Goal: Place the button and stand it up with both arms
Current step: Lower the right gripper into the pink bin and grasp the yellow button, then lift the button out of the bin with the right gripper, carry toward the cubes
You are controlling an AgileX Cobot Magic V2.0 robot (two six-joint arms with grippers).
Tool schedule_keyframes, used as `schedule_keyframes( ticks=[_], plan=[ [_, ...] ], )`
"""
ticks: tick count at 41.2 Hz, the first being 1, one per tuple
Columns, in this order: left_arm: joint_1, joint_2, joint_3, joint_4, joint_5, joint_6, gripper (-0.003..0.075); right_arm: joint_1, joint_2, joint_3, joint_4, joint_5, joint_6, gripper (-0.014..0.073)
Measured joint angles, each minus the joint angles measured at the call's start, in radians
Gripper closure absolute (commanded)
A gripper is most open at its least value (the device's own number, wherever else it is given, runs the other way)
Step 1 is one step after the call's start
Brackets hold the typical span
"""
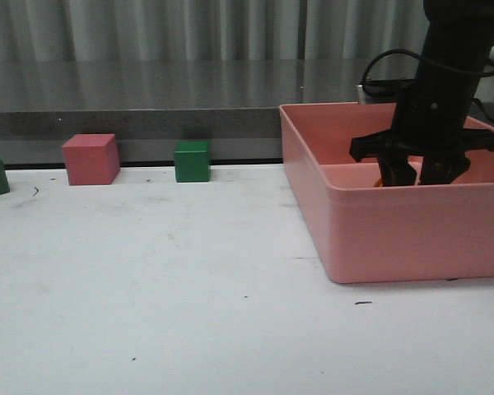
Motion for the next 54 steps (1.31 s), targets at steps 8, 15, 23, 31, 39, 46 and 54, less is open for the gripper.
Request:
schedule_keyframes(
  ticks=[8, 15, 23, 31, 39, 46, 54],
  plan=[
    [0.0, 0.0, 0.0, 0.0, 0.0, 0.0, 0.0249, 0.0, 0.0, -0.058, 0.004, 0.088, 0.0, 0.0356],
    [0.0, 0.0, 0.0, 0.0, 0.0, 0.0, 0.0249, 0.002, -0.026, -0.13, 0.031, 0.165, -0.001, 0.0356],
    [0.0, 0.0, 0.0, 0.0, 0.0, 0.0, 0.0249, 0.046, -0.124, -0.144, 0.039, 0.181, -0.001, 0.0356],
    [0.0, 0.0, 0.0, 0.0, 0.0, 0.0, 0.0249, 0.137, -0.219, -0.145, 0.072, 0.189, -0.001, 0.0356],
    [0.0, 0.0, 0.0, 0.0, 0.0, 0.0, 0.0249, 0.27, -0.279, -0.145, 0.132, 0.218, -0.001, 0.0356],
    [0.0, 0.0, 0.0, 0.0, 0.0, 0.0, 0.0249, 0.332, -0.281, -0.145, 0.162, 0.233, -0.001, 0.0356],
    [0.0, 0.0, 0.0, 0.0, 0.0, 0.0, 0.0249, 0.408, -0.278, -0.152, 0.19, 0.209, 0.122, 0.0356]
  ],
)
